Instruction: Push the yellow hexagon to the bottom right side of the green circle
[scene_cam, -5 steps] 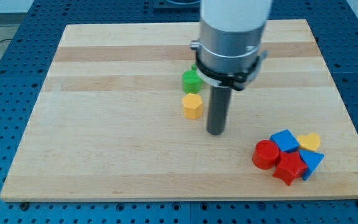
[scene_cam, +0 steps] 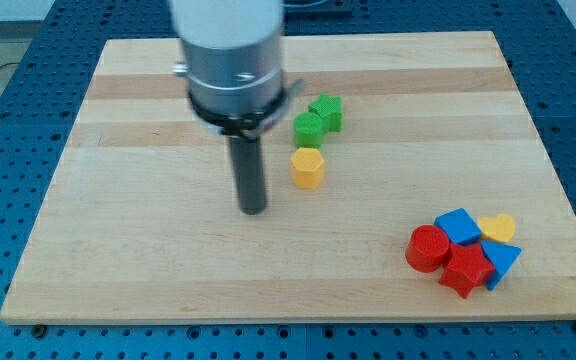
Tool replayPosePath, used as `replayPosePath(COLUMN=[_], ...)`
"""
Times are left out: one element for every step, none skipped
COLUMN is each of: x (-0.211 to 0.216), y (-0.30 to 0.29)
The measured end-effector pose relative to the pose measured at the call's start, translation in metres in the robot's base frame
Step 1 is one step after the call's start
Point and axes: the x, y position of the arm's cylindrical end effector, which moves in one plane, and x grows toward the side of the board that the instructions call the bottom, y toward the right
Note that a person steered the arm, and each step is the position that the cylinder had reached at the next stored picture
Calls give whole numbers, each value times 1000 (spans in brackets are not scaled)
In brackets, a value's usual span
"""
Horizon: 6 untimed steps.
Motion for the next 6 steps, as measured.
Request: replayPosePath(x=[-10,-20,-31,-37,-27,-25], y=[0,8,25,43,55,79])
